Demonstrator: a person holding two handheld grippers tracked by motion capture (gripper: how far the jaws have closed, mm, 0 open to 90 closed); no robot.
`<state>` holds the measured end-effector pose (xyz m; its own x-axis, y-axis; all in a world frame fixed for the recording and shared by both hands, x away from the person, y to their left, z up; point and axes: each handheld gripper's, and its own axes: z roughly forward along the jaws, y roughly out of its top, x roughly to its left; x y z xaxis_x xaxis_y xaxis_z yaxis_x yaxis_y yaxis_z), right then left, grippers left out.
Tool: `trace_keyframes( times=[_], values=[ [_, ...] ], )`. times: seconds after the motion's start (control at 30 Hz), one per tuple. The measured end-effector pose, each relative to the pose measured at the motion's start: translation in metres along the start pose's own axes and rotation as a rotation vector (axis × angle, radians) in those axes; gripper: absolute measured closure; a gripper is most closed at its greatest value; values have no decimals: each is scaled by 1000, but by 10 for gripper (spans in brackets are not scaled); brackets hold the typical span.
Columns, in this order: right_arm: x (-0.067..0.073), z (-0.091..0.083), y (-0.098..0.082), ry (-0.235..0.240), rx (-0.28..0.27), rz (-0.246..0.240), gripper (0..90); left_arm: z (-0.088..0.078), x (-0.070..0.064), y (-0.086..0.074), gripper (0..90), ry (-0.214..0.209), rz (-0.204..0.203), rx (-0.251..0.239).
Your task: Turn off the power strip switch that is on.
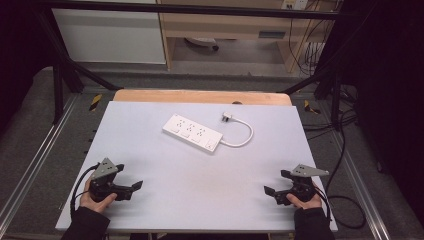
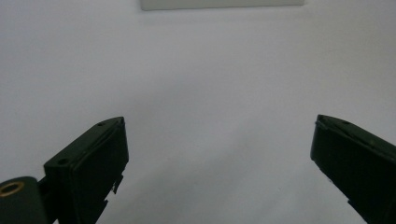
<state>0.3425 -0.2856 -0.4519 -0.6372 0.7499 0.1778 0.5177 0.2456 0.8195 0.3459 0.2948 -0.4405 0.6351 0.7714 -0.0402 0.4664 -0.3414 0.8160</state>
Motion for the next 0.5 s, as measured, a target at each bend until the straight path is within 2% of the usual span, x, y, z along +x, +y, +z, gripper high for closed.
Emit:
trace_keyframes(
  times=[0.23, 0.5],
  values=[
    [2, 0, 1, 2, 1, 3, 13, 0, 0, -1, 43, -2, -1, 4],
    [8, 6, 4, 9, 12, -19, 11, 1, 1, -2, 49, -1, 1, 11]
  ],
)
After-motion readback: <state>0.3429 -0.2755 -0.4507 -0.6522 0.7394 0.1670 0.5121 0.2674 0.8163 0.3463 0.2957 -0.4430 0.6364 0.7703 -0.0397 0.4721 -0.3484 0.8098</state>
